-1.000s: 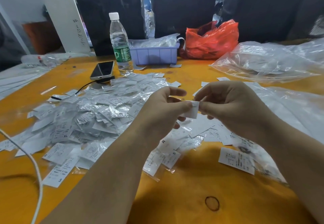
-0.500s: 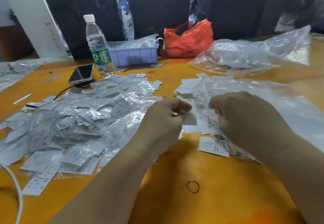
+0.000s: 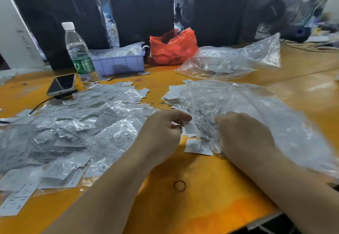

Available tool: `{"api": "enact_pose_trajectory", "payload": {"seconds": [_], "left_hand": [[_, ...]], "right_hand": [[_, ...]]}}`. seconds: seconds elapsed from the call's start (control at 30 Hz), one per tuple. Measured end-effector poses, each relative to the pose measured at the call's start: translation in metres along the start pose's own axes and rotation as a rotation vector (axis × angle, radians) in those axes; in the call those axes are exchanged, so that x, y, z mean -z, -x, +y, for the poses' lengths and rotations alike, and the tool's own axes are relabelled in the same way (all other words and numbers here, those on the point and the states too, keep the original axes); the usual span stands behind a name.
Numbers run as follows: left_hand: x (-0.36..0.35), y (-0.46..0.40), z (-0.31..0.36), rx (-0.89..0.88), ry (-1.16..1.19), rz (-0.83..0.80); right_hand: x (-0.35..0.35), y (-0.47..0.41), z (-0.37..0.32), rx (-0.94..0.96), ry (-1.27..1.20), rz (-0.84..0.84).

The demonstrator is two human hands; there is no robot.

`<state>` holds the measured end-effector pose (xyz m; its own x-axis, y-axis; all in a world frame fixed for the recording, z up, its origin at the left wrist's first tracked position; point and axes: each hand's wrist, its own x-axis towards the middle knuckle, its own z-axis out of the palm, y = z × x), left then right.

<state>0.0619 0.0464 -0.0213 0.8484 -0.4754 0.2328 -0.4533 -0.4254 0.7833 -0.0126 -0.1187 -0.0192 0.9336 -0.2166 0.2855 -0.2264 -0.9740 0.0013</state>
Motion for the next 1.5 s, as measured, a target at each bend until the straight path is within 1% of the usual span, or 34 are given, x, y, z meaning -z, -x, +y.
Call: {"api": "enact_pose_trajectory", "payload": {"seconds": [0.1, 0.2, 0.23, 0.33, 0.4, 0.5, 0.67, 0.77, 0.83, 0.93, 1.03, 1.13, 1.27, 1.37, 1.5], "left_hand": [[0.001, 0.000, -0.001, 0.003, 0.025, 0.011], [0.004, -0.002, 0.001, 0.017, 0.111, 0.041], [0.005, -0.002, 0.002, 0.010, 0.149, 0.054], [0.009, -0.001, 0.008, -0.021, 0.226, 0.096], [0.012, -0.001, 0.009, -0.030, 0.250, 0.132], [0.017, -0.003, 0.009, -0.019, 0.264, 0.213], [0.029, -0.007, 0.000, 0.050, 0.267, 0.282], [0.034, -0.010, -0.002, 0.095, 0.361, 0.276], [0.036, -0.011, -0.003, 0.095, 0.414, 0.250], [0.036, -0.010, -0.005, 0.036, 0.348, 0.249], [0.036, -0.013, -0.009, 0.026, 0.300, 0.332], [0.037, -0.015, -0.011, 0.053, 0.331, 0.374], [0.037, -0.014, -0.010, 0.052, 0.328, 0.364], [0.037, -0.012, -0.010, 0.057, 0.333, 0.349], [0.035, -0.011, -0.010, 0.052, 0.324, 0.333]], "right_hand": [[0.000, 0.001, 0.000, 0.034, -0.134, 0.145], [0.001, -0.003, 0.000, 0.114, -0.411, 0.375], [0.002, -0.006, -0.002, 0.150, -0.500, 0.429], [0.008, -0.012, -0.006, 0.171, -0.771, 0.486], [0.012, -0.018, -0.010, 0.130, -0.977, 0.428], [0.021, -0.032, -0.018, 0.056, -1.311, 0.247], [0.034, -0.064, -0.036, 0.076, -1.622, -0.059], [0.035, -0.079, -0.048, 0.114, -1.649, -0.167], [0.030, -0.083, -0.055, 0.139, -1.679, -0.191], [0.020, -0.081, -0.060, 0.154, -1.723, -0.223], [0.014, -0.080, -0.056, 0.145, -1.665, -0.224], [0.011, -0.081, -0.052, 0.050, -1.630, -0.222], [0.011, -0.085, -0.047, -0.132, -1.685, -0.300], [0.009, -0.086, -0.046, -0.178, -1.701, -0.377], [0.004, -0.085, -0.047, -0.213, -1.766, -0.408]]}}
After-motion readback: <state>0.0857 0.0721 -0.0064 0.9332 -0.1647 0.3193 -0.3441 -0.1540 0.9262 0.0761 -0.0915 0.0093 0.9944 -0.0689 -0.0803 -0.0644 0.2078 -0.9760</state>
